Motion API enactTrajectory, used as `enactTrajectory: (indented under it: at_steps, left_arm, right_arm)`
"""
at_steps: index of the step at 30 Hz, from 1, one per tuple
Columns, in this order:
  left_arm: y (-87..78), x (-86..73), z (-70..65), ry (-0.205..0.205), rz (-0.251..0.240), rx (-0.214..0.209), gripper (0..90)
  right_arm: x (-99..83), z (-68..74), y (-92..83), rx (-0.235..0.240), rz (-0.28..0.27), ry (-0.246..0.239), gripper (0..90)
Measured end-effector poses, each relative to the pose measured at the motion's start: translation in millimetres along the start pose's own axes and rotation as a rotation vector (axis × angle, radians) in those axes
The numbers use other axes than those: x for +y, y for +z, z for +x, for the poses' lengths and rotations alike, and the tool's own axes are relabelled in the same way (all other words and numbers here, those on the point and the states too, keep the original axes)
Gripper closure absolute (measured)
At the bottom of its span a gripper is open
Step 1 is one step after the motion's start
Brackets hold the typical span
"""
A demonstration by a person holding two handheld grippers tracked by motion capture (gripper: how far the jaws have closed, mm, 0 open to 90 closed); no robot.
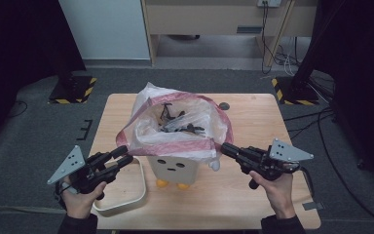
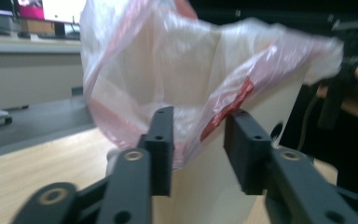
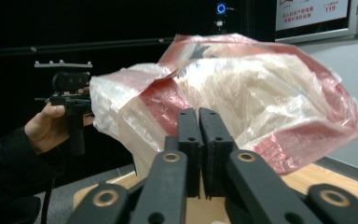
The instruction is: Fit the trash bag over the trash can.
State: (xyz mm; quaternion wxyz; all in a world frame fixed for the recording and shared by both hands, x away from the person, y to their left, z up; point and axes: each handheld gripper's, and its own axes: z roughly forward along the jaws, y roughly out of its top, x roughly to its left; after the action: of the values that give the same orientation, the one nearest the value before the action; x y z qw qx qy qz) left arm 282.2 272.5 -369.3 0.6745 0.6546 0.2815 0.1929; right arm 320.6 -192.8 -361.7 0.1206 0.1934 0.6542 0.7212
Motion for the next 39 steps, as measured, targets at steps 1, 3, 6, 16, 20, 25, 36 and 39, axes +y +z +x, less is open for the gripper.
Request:
enactTrajectory:
  at_steps: [1, 3, 6, 16, 20, 25, 36, 39]
  left_arm:
    - [-1.7, 2.3, -0.8, -0.005, -0.016, 0.0, 57.0]
    - [-4.8, 7.3, -2.6, -0.015, -0.046, -0.001, 52.1]
    - [-8.0, 14.5, -4.5, -0.031, -0.093, -0.005, 46.6]
    - [2.9, 28.8, 8.9, -0.089, -0.11, 0.158, 38.8]
    - [14.7, 28.2, 16.9, -0.113, -0.078, 0.205, 35.7]
    - [22.8, 23.4, 13.0, -0.115, -0.055, 0.185, 34.1]
    - [24.8, 17.8, -4.4, -0.106, -0.028, 0.168, 30.8]
    - [24.6, 14.1, -9.4, -0.109, -0.018, 0.163, 29.9]
  right_arm:
    - [1.5, 0.0, -0.9, 0.003, -0.009, 0.005, 82.5]
    - [4.8, 0.4, -2.6, 0.009, -0.024, 0.014, 78.5]
    - [9.9, 0.9, -3.9, 0.008, -0.046, 0.02, 72.0]
    - [34.4, -7.3, 3.0, -0.076, -0.1, 0.039, 48.4]
    - [43.6, -12.6, 15.9, -0.12, -0.096, 0.058, 41.8]
    - [49.6, -14.9, 35.1, -0.175, -0.022, 0.072, 38.1]
    - [36.0, 7.0, 42.8, -0.075, 0.056, 0.061, 33.3]
    - [32.0, 13.5, 40.5, -0.059, 0.063, 0.053, 30.6]
